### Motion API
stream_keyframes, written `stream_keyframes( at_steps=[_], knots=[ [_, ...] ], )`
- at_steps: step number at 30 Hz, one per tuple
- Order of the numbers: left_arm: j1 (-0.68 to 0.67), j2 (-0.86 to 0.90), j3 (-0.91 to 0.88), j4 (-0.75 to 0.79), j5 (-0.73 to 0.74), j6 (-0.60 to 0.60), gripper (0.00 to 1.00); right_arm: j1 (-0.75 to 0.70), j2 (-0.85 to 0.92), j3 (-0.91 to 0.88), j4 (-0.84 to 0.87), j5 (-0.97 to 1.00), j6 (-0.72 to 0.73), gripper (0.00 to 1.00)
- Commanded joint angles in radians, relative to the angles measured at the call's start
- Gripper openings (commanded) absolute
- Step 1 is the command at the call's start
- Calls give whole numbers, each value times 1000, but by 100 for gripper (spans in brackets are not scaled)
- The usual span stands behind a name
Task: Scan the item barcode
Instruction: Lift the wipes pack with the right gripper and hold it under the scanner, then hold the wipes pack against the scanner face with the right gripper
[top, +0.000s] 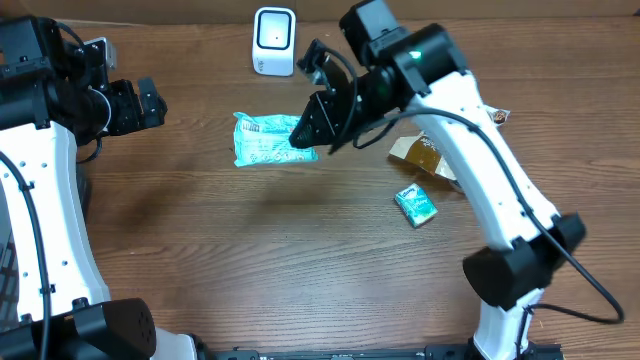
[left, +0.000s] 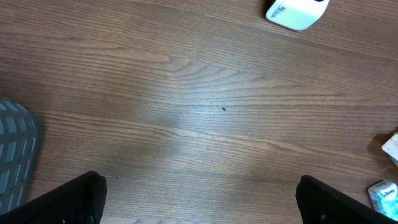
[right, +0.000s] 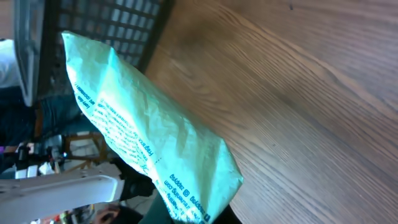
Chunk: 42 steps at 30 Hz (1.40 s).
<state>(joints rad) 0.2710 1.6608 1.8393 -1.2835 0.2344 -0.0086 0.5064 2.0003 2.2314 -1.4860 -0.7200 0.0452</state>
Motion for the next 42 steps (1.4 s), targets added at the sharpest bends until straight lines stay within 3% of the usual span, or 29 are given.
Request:
stream_keyframes(
  at_steps=[1,4,7,12,17,25,31,34,42],
  knots=[
    [3,3,21,2,-1,-16,100,4,-10,16,3,79,84,4],
    [3,3,21,2,-1,-16,100,9,-8,16,48,209,162,3],
    [3,3,21,2,-1,-16,100,29,0,16,145,478,198,4],
    [3,3,21,2,-1,-16,100,94,65,14,378,955,102,4],
    [3,3,21,2,-1,-16,100,127,198,14,744,1378,-37,4],
    [3,3,21,2,-1,-16,100,84,437,14,1409,1387,-610,4],
    [3,3,21,2,-1,-16,100,46,573,14,1617,1264,-961,4],
    [3,3,21,1,-1,-16,100,37,612,14,1659,1259,-1055,4],
    [3,3,21,2,-1,-16,99,38,616,14,1732,1257,-1057,4]
  ],
)
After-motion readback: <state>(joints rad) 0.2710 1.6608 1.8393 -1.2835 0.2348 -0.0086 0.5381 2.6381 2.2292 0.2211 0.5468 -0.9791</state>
